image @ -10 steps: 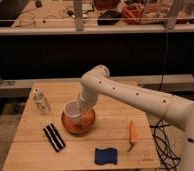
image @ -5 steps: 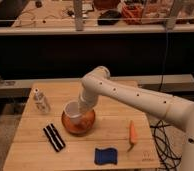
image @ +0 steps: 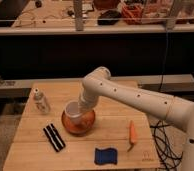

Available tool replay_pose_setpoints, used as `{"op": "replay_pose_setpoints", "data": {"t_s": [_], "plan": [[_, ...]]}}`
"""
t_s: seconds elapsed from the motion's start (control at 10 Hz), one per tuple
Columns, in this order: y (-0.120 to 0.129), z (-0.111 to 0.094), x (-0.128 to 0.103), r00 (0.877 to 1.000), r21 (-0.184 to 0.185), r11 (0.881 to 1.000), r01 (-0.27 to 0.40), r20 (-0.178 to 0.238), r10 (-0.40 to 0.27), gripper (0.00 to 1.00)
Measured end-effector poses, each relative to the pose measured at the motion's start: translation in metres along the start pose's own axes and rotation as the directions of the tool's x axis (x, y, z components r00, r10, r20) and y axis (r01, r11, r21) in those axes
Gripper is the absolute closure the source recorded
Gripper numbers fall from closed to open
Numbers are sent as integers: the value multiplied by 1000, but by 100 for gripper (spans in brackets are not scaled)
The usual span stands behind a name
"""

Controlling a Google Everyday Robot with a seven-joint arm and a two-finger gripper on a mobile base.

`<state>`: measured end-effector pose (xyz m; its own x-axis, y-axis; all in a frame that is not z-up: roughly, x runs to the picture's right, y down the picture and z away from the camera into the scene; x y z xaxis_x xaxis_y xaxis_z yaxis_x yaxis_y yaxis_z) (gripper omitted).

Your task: Place the ceramic cup in the ceramic bowl

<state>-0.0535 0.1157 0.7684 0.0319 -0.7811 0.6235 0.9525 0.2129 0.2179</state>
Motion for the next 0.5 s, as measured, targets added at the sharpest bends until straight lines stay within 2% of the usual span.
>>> {"op": "replay_pose_setpoints", "data": {"t_s": [0.2,0.5], "plan": [[0,-2,0,1000,1,1000,-4,-5,4,43],[-1,-3,1,1000,2,1000,-9,-11,9,50]]}}
